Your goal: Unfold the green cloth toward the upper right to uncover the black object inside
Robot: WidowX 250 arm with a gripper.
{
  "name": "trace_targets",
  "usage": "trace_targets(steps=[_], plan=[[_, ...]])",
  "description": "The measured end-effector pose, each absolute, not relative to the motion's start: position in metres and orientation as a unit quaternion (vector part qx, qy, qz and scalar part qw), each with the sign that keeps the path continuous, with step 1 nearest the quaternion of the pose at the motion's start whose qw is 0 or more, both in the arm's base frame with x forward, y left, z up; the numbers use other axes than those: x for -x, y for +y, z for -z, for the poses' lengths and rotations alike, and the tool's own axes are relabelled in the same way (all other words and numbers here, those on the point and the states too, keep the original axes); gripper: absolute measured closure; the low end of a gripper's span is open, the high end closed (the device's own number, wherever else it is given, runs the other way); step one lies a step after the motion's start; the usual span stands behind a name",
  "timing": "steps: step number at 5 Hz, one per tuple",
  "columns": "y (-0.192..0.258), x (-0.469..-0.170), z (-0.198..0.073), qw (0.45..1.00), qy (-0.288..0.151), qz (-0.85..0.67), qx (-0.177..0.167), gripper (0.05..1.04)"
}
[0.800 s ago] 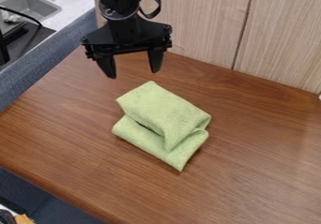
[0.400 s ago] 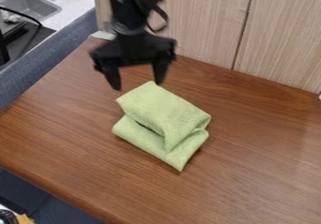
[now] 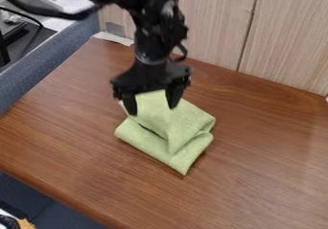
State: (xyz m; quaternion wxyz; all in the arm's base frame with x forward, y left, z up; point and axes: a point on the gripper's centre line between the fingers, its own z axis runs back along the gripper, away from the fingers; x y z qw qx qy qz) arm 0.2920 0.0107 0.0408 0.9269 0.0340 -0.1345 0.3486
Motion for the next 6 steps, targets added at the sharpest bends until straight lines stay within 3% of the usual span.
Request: trace_targets(steps=[1, 2, 4, 5, 6], plan=[[0.0155, -0.2897, -0.0228, 0.921, -0.104, -0.374, -0.037, 0.082], [0.0202, -0.2903, -0.0192, 0.917, -0.101, -0.384, -0.03, 0.132], [0.0222, -0.2909, -0.014, 0.917, -0.098, -0.384, -0.03, 0.717], [0.0231, -0.2922, -0.014, 0.918, -0.099, -0.383, -0.023, 0.924], [0.0214, -0.2942, -0.0145, 0.925, -0.102, -0.365, -0.015, 0.992]])
